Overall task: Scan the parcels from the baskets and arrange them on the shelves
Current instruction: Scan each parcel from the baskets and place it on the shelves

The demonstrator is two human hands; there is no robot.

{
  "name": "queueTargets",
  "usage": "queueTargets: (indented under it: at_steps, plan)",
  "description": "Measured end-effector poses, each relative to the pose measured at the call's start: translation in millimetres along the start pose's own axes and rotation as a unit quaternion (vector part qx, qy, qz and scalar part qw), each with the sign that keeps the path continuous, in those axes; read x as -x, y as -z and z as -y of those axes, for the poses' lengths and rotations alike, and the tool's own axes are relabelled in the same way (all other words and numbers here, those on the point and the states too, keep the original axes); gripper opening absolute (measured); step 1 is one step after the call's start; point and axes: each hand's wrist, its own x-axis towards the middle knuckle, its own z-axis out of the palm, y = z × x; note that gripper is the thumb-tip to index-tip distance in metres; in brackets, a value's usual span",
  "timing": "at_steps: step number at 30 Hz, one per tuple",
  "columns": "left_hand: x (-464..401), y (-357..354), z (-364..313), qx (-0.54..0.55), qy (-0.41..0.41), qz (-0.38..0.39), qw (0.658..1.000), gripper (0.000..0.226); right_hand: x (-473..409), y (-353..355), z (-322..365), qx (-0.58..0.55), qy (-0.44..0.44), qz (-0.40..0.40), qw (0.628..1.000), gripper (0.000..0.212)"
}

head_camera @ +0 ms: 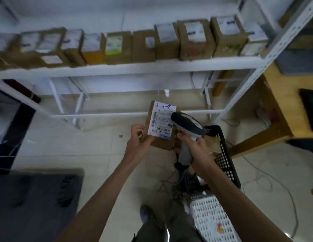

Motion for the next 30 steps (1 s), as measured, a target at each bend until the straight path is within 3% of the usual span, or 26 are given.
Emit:
queueTargets:
  at_steps: [9,15,20,25,30]
  plan:
    - [47.7,115.5,-58.7,0.09,-0.018,-0.008,0.996,0.036,36.8,-93.9,73.6,0.076,0.091,0.15,0.982,0.036]
    - [49.6,154.6,-103.9,0.126,-0.064,-0.067,0.988,0.036,40.3,-147.9,130.7,0.109,0.147,0.198,0.963,0.034]
    - [41.8,174.9,-126.0,0.15,-0.113,-0.13,0.973,0.039,41.6,-177.9,163.6,0.139,0.196,0.192,0.952,0.033]
    - [27.6,190.0,-143.0,0.14,-0.141,-0.217,0.956,0.054,39.8,-192.4,177.4,0.174,0.239,0.211,0.932,0.042]
    - [14.2,197.4,-150.4,0.113,-0.159,-0.269,0.943,0.08,37.6,-200.2,177.6,0.211,0.25,0.231,0.916,0.035]
